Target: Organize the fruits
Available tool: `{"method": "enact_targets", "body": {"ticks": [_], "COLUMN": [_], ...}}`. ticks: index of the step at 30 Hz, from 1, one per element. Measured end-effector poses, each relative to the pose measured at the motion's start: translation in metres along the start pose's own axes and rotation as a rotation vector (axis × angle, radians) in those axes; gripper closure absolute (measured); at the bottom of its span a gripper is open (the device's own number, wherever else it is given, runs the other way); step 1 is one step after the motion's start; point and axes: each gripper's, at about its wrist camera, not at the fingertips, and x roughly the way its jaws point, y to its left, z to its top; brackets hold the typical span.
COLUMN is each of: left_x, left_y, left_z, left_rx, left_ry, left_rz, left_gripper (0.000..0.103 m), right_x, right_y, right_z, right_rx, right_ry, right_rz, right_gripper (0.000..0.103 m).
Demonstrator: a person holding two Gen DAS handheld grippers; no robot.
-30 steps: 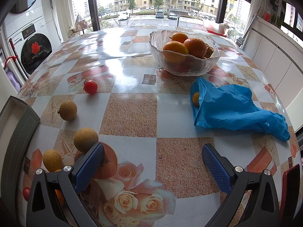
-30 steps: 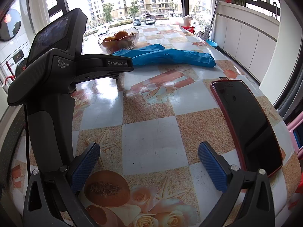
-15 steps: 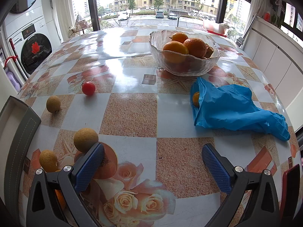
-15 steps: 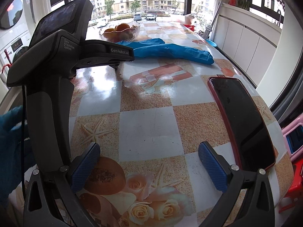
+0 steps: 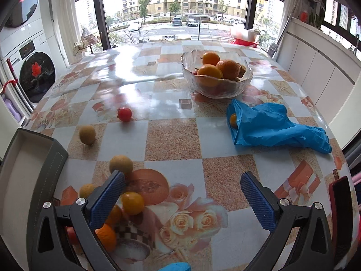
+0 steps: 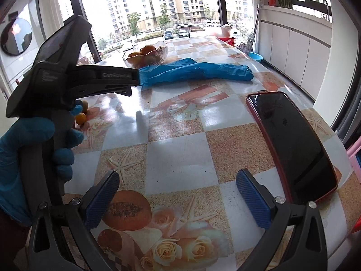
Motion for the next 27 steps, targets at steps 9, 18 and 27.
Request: {"method": "enact_targets", "body": {"ticks": [9,18,27], "left_x": [-0.059,-0.038,-0.03], "left_y": [0.084,0.101,0.112], "left_z": [-0.093,-0.097,-0.092], "left_rx": [0.1,0.089,0.094], "left_ry": [-0.027,0.018,0.043], "left_rz": [0.023,0.001,0.001], "left_gripper": [0.0,0.0,0.0], "right_x": [0.009,0.013,0.036], "right_y": [0.016,0.022,0.064], "right_z": [-0.001,-0.001,0.025], "right_rx": [-0.077,-0.123,-0.155], "right_ry": [0.037,0.1,0.207], "right_rz": [-0.085,-0.14,0.003], "right_gripper": [0.0,0.0,0.0]}}
